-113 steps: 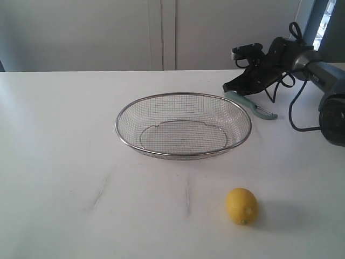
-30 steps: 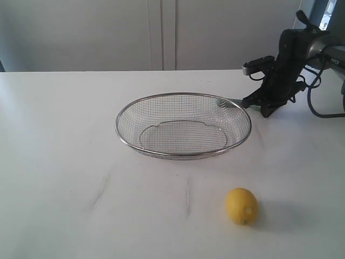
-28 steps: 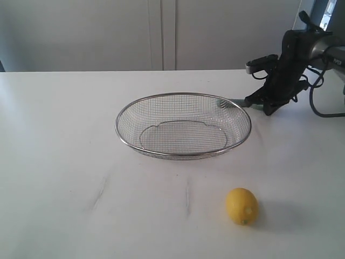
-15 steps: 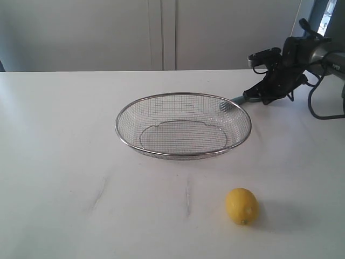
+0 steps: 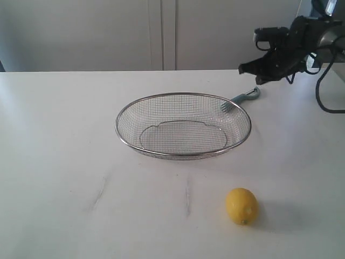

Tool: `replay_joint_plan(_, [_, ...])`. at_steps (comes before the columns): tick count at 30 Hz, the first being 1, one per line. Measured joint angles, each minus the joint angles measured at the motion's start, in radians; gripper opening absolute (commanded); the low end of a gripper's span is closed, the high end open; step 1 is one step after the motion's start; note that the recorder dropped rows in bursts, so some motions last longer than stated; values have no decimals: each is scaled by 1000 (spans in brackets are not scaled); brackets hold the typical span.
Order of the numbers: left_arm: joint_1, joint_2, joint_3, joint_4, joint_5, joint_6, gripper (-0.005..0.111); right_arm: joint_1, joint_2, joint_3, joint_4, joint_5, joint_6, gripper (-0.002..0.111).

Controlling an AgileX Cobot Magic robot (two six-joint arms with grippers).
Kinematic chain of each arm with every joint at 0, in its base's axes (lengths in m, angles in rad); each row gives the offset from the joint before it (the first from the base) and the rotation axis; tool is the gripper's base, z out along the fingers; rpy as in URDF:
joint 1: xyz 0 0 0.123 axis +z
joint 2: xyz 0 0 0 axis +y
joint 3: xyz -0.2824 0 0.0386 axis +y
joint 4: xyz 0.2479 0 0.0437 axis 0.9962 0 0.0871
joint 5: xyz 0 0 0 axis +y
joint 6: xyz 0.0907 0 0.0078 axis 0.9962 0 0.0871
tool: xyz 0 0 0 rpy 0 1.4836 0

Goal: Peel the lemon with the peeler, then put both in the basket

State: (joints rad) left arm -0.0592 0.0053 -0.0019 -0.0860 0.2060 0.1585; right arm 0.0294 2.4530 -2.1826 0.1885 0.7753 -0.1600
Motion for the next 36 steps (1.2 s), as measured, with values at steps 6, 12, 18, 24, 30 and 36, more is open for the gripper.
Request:
replay_joint_plan(6, [0, 0, 0, 0, 0, 0, 0, 36, -31, -10, 142, 17, -26, 49])
replay_joint_plan(12, [0, 0, 0, 0, 0, 0, 0, 102, -15, -10, 134, 22, 57, 52])
replay_joint_plan(18, [0, 0, 0, 0, 0, 0, 0, 117, -12, -10, 30, 39, 205, 52])
replay_joint_plan(24, [0, 0, 0, 0, 0, 0, 0, 117, -1, -10, 7, 67, 308, 52])
replay_joint_plan(30, [0, 0, 0, 0, 0, 0, 0, 117, 26, -10, 5, 79, 383, 52])
replay_joint_plan(36, [0, 0, 0, 0, 0, 0, 0, 115, 36, -10, -7, 87, 417, 52])
